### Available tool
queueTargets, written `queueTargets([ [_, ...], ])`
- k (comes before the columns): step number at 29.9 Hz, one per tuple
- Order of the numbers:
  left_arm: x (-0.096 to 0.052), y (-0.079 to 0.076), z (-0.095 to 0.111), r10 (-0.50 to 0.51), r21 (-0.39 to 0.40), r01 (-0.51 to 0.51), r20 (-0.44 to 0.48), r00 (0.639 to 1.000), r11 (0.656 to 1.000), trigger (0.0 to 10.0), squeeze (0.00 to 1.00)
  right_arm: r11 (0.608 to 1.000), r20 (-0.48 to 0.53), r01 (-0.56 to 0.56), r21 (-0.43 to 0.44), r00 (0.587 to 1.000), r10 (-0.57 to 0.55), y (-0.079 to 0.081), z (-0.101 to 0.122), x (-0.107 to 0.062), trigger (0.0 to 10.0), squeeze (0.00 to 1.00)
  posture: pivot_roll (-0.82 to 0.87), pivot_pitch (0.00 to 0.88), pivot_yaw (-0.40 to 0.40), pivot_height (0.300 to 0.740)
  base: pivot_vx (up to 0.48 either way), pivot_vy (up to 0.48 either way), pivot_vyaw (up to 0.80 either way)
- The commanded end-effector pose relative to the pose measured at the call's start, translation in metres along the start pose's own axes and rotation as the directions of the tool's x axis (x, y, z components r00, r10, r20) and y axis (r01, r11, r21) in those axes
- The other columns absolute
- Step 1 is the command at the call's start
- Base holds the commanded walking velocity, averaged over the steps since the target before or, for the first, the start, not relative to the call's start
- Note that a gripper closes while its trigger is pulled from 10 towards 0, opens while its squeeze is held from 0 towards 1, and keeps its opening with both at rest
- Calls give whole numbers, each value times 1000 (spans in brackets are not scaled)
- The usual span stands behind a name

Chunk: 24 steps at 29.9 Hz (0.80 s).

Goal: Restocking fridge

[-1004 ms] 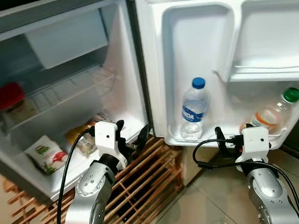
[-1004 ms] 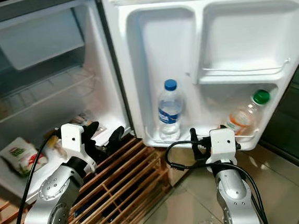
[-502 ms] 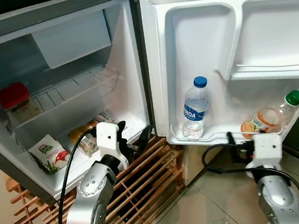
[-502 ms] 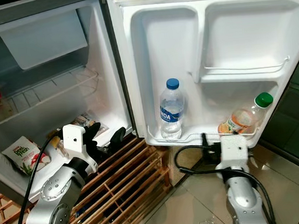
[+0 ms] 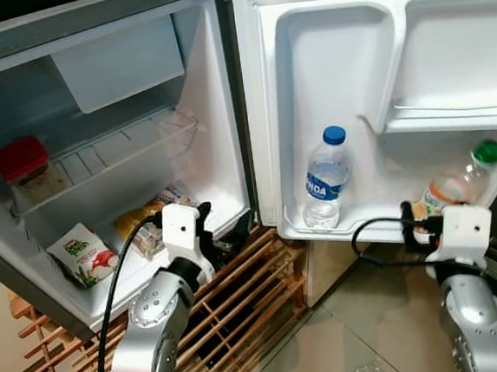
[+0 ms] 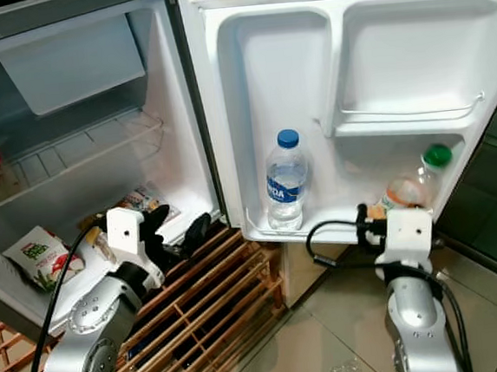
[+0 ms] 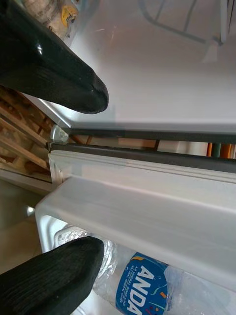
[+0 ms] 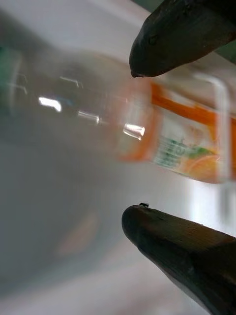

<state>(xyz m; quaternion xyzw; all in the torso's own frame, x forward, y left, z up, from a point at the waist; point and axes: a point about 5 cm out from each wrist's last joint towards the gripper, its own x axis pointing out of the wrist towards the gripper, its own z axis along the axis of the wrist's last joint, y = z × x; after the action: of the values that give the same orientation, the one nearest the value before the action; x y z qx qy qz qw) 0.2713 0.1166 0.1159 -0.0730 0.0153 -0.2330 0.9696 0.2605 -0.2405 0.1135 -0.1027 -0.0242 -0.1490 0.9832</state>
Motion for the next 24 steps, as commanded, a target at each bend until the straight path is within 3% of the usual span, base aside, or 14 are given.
queueTargets([
  [1, 1, 1, -1, -6, -2, 6, -14, 1000, 1000, 10000, 0, 1000, 8, 20, -19, 1000, -20, -4, 2, 7, 10000, 43, -233, 0, 107, 735, 0, 0, 0],
  [10, 1, 0, -2, -9, -4, 9, -16, 1000, 1000, 10000, 0, 1000, 30, 11, -18, 1000, -10, 0, 8, 21, 10000, 43, -222, 0, 101, 735, 0, 0, 0],
  [21, -2, -1, -3, -4, -6, 4, -21, 1000, 1000, 10000, 0, 999, -7, 33, -21, 999, -33, 3, -2, 5, 10000, 43, -220, 0, 97, 735, 0, 0, 0],
  [24, -2, -1, -4, -8, -3, 8, -26, 1000, 1000, 10000, 0, 999, -17, 39, -6, 999, -39, 2, -1, -9, 10000, 43, -232, 0, 94, 735, 0, 0, 0],
])
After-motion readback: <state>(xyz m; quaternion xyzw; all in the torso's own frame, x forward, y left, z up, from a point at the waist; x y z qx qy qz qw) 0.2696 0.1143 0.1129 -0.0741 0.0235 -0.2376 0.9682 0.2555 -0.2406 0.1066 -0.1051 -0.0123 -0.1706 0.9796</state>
